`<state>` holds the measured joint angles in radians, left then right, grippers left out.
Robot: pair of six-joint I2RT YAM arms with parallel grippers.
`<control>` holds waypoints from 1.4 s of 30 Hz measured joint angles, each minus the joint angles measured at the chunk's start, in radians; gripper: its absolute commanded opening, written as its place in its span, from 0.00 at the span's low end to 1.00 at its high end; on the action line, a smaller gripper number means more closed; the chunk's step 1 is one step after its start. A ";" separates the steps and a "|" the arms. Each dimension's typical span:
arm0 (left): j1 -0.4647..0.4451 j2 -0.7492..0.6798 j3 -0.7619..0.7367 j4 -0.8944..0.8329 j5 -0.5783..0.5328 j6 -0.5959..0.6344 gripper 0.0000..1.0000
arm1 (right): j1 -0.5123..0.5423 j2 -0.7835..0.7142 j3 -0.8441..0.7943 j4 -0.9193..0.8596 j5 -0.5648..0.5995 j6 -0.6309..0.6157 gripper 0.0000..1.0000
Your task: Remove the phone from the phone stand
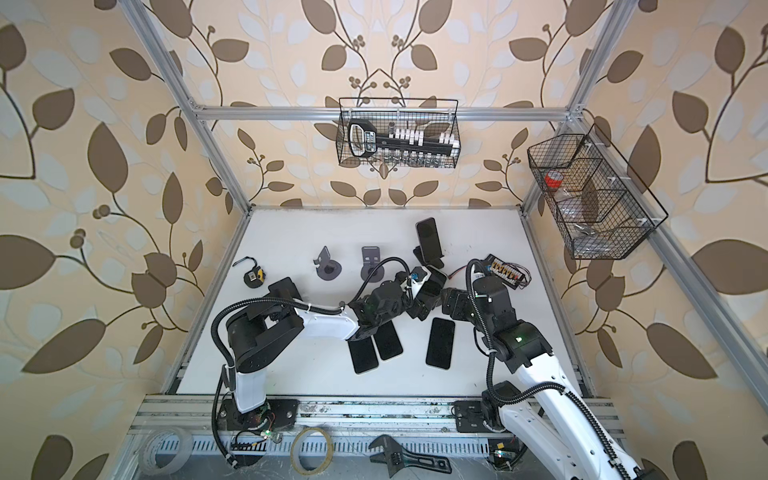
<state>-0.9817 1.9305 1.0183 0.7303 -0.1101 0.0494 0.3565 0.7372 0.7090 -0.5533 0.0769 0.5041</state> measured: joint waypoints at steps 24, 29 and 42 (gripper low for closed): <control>-0.015 0.067 0.068 0.008 -0.053 -0.011 0.94 | 0.004 0.000 -0.004 0.013 0.050 -0.007 0.92; -0.015 0.079 0.079 0.016 -0.058 -0.008 0.92 | 0.010 0.000 -0.016 0.022 0.057 -0.008 0.87; -0.021 0.093 0.087 0.044 -0.066 -0.003 0.90 | -0.077 0.180 -0.055 0.115 0.074 0.064 0.68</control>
<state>-1.0023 2.0235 1.1053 0.7742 -0.1764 0.0467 0.2790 0.9176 0.6537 -0.4381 0.1505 0.5686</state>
